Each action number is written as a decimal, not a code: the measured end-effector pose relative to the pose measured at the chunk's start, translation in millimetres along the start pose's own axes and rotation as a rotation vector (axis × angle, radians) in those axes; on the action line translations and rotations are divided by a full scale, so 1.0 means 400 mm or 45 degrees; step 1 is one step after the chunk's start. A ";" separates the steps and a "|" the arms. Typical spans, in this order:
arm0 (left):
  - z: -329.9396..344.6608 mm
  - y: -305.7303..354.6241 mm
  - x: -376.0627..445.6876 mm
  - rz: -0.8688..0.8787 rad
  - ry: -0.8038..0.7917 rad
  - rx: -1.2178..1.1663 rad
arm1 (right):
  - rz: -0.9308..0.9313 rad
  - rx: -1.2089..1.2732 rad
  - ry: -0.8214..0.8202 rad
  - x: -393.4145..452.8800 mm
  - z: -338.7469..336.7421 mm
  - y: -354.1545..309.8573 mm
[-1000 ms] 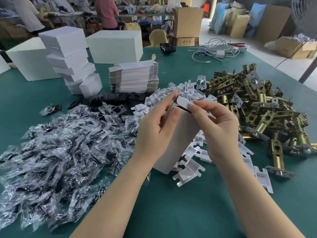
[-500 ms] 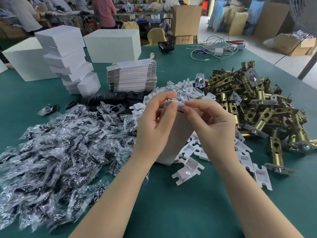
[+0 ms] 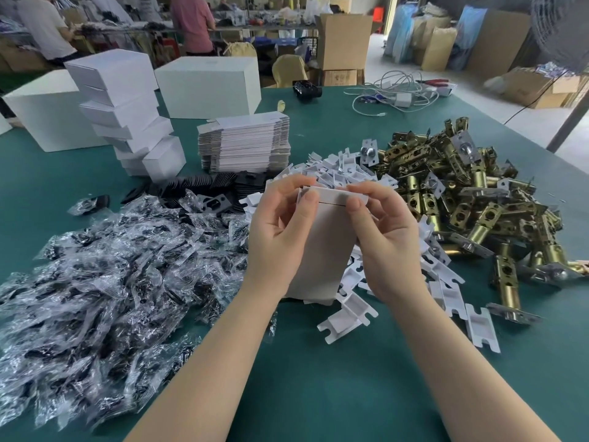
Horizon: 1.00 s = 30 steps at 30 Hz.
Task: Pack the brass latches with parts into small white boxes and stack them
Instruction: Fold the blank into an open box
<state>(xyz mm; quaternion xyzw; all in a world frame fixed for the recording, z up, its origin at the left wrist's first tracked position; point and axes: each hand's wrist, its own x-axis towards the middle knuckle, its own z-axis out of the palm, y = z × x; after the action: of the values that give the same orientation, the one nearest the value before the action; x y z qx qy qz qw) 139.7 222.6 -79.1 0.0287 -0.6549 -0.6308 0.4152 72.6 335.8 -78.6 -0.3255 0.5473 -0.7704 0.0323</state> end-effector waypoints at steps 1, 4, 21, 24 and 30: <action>-0.001 -0.001 0.000 -0.006 0.001 -0.008 | -0.001 -0.010 -0.007 0.000 0.002 0.001; -0.004 0.004 0.000 -0.034 0.017 -0.056 | 0.021 -0.007 -0.023 -0.001 0.005 0.003; 0.000 0.024 0.002 -0.120 0.015 -0.201 | -0.114 0.007 -0.025 -0.004 0.007 -0.030; -0.001 0.029 0.005 -0.174 0.029 -0.250 | -0.104 0.013 -0.060 -0.001 0.002 -0.030; -0.015 0.036 0.015 -0.304 -0.022 -0.406 | -0.139 -0.107 -0.140 0.005 -0.009 -0.034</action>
<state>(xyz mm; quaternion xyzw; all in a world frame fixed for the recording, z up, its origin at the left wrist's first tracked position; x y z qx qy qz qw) 146.2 217.3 -64.6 0.0346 -0.5421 -0.7716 0.3310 73.4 343.5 -66.6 -0.3976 0.5581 -0.7283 0.0066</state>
